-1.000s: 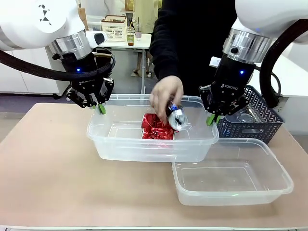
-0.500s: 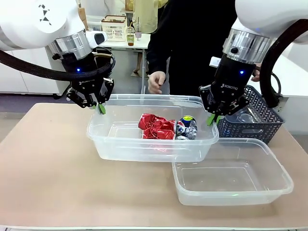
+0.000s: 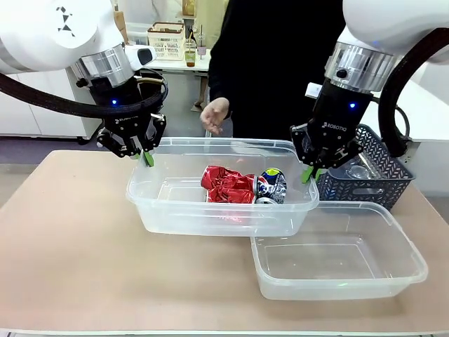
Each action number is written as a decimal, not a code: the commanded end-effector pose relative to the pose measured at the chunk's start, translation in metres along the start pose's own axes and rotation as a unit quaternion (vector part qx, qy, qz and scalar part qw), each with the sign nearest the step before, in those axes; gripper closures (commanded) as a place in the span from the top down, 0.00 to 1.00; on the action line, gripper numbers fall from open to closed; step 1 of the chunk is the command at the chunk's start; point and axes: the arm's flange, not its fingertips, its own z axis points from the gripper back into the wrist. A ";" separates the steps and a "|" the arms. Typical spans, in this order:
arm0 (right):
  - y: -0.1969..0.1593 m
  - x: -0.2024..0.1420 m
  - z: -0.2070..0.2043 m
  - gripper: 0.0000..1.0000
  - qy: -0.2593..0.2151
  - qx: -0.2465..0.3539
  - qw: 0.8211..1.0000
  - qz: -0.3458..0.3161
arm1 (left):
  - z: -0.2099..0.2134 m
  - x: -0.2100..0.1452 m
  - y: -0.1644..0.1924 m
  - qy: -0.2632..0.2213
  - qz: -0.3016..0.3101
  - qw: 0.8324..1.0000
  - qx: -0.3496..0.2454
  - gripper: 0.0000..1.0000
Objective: Sort the waste into each basket.
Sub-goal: Offer the picked Organizing box to the human.
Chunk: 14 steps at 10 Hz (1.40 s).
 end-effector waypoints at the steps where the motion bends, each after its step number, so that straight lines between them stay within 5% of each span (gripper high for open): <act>1: -0.001 0.002 0.002 0.09 -0.002 0.005 1.000 -0.002 | 0.006 0.002 -0.001 -0.001 0.007 1.000 -0.006 0.09; 5: 0.000 0.000 0.000 0.09 0.000 0.000 1.000 0.000 | 0.000 0.000 0.000 0.000 0.000 1.000 0.000 0.09; 10: 0.029 0.110 0.021 0.09 0.016 -0.026 0.998 0.064 | 0.023 0.105 -0.044 -0.014 -0.011 1.000 0.014 0.09; 14: 0.030 0.161 0.007 0.09 0.018 0.032 0.997 0.065 | -0.005 0.159 -0.050 0.037 -0.013 0.999 0.028 0.09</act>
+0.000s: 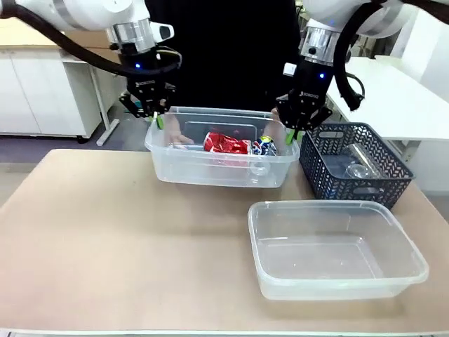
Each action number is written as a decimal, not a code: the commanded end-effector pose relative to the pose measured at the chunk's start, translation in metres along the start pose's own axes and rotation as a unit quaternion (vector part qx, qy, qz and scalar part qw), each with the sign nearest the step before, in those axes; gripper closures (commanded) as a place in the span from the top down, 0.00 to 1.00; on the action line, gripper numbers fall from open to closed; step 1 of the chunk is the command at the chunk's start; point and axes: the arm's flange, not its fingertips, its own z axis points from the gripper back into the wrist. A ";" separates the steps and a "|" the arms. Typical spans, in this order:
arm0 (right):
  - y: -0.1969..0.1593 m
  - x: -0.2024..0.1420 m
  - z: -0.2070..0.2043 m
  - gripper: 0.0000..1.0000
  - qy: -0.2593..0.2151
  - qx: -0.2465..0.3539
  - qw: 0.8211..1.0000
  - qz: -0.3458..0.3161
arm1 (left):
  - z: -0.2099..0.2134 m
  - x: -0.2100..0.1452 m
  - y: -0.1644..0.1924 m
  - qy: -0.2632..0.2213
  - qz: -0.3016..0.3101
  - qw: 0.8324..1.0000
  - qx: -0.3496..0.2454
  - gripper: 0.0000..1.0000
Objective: Sort the waste into each basket.
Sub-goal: Offer the picked Organizing box to the human, then release the Organizing box you were holding.
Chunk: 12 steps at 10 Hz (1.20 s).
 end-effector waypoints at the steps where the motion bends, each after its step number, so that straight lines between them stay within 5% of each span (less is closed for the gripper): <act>1: 0.008 0.005 -0.006 0.09 -0.002 0.054 0.999 0.001 | -0.001 0.013 -0.019 0.020 0.000 1.000 -0.003 0.09; 2: 0.000 0.000 0.000 0.09 0.000 0.000 1.000 0.000 | 0.000 0.000 0.000 0.000 0.000 1.000 0.000 0.09; 10: -0.003 0.003 -0.002 0.09 0.000 -0.001 1.000 -0.003 | 0.000 0.000 0.000 0.000 0.000 1.000 0.000 0.09; 11: -0.030 -0.024 0.007 0.38 -0.044 0.035 0.998 -0.034 | 0.001 0.006 -0.002 0.006 -0.002 1.000 0.002 0.52; 12: -0.051 -0.053 0.016 0.63 -0.091 0.062 0.993 -0.052 | 0.010 0.003 -0.001 -0.015 -0.002 1.000 -0.002 0.67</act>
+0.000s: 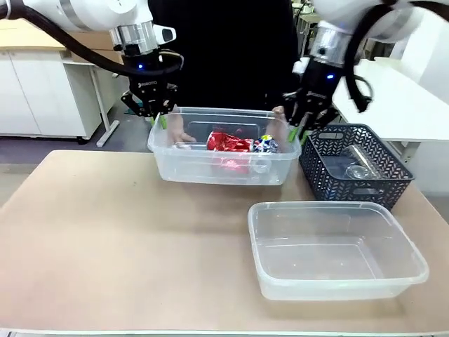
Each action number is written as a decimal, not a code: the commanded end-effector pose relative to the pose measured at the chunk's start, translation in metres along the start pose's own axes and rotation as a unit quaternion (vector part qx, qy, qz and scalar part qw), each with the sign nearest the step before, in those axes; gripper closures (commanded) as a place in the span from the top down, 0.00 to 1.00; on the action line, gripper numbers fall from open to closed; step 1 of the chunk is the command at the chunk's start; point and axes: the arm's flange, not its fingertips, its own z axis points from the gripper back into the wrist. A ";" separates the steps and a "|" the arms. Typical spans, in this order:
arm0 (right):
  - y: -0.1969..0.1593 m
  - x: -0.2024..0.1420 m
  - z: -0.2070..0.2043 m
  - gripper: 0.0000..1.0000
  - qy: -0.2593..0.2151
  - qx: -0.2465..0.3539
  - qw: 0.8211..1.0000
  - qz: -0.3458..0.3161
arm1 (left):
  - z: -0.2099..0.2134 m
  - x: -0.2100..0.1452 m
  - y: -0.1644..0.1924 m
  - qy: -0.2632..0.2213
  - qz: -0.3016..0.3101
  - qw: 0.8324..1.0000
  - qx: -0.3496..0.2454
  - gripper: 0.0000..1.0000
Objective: Sort the waste into each basket.
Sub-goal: Release the Organizing box you were holding.
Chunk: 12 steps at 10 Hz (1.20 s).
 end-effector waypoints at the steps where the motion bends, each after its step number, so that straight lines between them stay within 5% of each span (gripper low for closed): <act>1: -0.042 -0.060 0.018 0.94 -0.088 0.054 0.994 -0.018 | 0.018 -0.010 0.004 -0.032 0.000 0.999 -0.003 1.00; 3: -0.058 -0.092 0.046 1.00 -0.149 0.094 0.984 -0.007 | 0.044 -0.031 0.015 -0.075 0.003 0.997 -0.013 1.00; 4: -0.067 -0.103 0.058 1.00 -0.179 0.129 0.975 0.005 | 0.055 -0.043 0.023 -0.100 0.014 0.995 -0.021 0.92; 5: -0.078 -0.108 0.062 1.00 -0.191 0.155 0.969 0.006 | 0.061 -0.057 0.029 -0.111 0.000 0.993 -0.046 1.00; 9: -0.073 -0.091 0.048 1.00 -0.178 0.187 0.966 0.029 | 0.052 -0.074 0.032 -0.085 -0.069 0.990 -0.091 1.00; 12: -0.083 -0.108 0.066 1.00 -0.189 0.170 0.967 -0.004 | 0.072 -0.069 0.022 -0.112 -0.026 0.991 -0.074 1.00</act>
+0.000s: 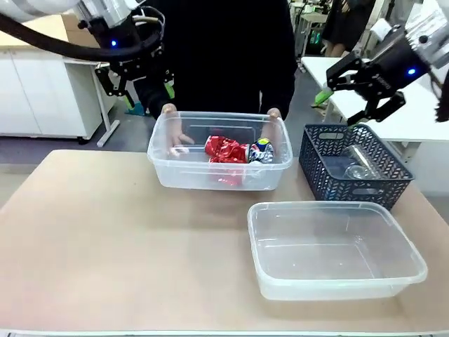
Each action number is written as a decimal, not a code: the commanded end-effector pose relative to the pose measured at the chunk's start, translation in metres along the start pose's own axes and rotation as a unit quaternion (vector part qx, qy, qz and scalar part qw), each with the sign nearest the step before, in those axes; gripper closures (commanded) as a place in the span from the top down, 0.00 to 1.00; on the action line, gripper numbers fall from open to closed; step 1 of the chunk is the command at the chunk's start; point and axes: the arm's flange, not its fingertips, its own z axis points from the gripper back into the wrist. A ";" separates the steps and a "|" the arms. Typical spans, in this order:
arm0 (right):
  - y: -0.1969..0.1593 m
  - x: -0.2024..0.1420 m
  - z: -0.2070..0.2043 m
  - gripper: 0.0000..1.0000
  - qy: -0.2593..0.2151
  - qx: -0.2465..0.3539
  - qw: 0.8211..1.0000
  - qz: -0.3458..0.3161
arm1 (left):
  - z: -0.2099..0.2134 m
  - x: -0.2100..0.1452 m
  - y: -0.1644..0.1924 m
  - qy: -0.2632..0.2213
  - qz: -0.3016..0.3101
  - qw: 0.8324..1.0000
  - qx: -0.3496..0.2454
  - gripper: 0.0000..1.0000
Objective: Sort the waste into each basket.
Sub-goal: Pick up the Organizing box on the right side of the table and lift it.
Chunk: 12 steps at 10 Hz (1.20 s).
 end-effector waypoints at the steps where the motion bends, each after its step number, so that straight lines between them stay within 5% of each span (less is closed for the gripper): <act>1: 0.001 -0.002 0.006 1.00 -0.004 -0.005 1.000 -0.006 | 0.004 0.002 -0.002 -0.007 0.010 1.000 0.010 1.00; 5: 0.001 -0.001 0.005 1.00 -0.005 0.001 1.000 0.001 | 0.003 0.002 -0.001 -0.004 0.003 1.000 0.001 1.00; 6: -0.023 -0.031 0.068 1.00 0.017 0.129 0.991 -0.012 | 0.028 -0.018 -0.003 -0.012 -0.006 0.999 -0.034 1.00; 8: -0.063 -0.094 0.159 1.00 0.048 0.200 0.977 -0.057 | 0.057 -0.077 -0.005 0.009 -0.003 0.998 -0.064 1.00; 10: -0.090 -0.152 0.194 1.00 0.011 0.133 0.989 -0.056 | 0.054 -0.131 -0.040 0.075 0.002 0.997 -0.037 1.00; 12: -0.109 -0.175 0.199 1.00 -0.020 0.097 0.994 -0.052 | 0.054 -0.169 -0.058 0.064 -0.016 0.996 -0.052 1.00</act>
